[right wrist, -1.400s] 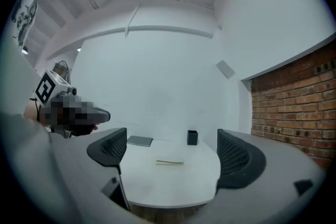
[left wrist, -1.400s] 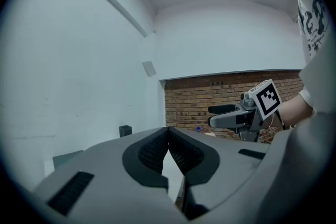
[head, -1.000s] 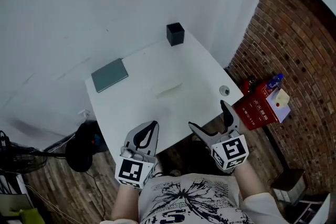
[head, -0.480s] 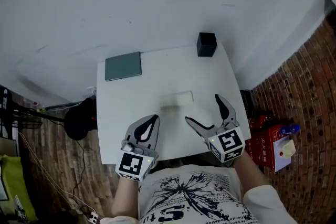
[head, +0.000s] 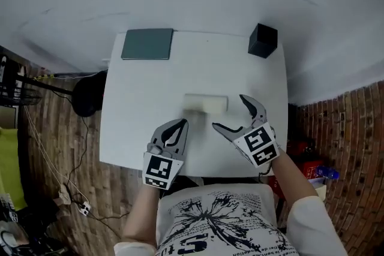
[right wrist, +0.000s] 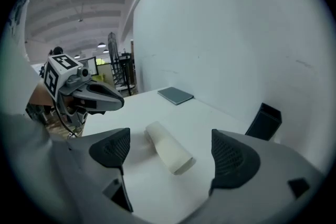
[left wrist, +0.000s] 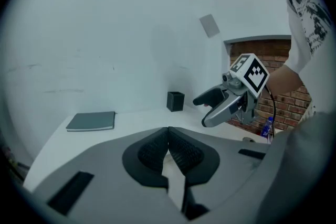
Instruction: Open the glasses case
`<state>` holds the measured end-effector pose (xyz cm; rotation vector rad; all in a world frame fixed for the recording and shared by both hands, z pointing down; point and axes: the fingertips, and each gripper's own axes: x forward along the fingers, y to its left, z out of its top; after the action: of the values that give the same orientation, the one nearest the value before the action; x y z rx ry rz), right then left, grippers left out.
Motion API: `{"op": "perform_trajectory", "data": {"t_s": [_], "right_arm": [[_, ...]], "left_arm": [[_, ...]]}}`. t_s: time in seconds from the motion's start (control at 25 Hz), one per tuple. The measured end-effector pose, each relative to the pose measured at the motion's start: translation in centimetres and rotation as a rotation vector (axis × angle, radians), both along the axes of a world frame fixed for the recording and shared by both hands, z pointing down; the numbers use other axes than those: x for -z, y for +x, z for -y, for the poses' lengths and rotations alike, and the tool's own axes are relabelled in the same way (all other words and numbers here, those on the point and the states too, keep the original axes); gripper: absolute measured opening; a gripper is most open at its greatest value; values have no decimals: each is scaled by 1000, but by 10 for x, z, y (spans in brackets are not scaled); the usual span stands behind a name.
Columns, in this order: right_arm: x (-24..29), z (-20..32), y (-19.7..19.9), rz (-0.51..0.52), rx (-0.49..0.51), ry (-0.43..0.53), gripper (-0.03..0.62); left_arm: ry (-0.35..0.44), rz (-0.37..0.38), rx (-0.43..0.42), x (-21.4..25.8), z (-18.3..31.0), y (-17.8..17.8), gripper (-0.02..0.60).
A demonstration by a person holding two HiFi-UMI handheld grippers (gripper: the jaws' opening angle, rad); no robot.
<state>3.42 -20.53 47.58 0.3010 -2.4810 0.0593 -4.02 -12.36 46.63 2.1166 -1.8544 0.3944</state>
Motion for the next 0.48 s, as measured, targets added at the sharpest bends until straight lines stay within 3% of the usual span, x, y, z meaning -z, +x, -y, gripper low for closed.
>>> {"op": "perform_trajectory", "data": {"t_s": [0.2,0.48], "right_arm": [[-49,5,-16,-158,152,-19,483],[-103,2,-25,-373,365,44,411]], "left_arm": [[-125,-12,20,-62,15,-2,14],[-268,-42,47,-119,32,-10,14]]}}
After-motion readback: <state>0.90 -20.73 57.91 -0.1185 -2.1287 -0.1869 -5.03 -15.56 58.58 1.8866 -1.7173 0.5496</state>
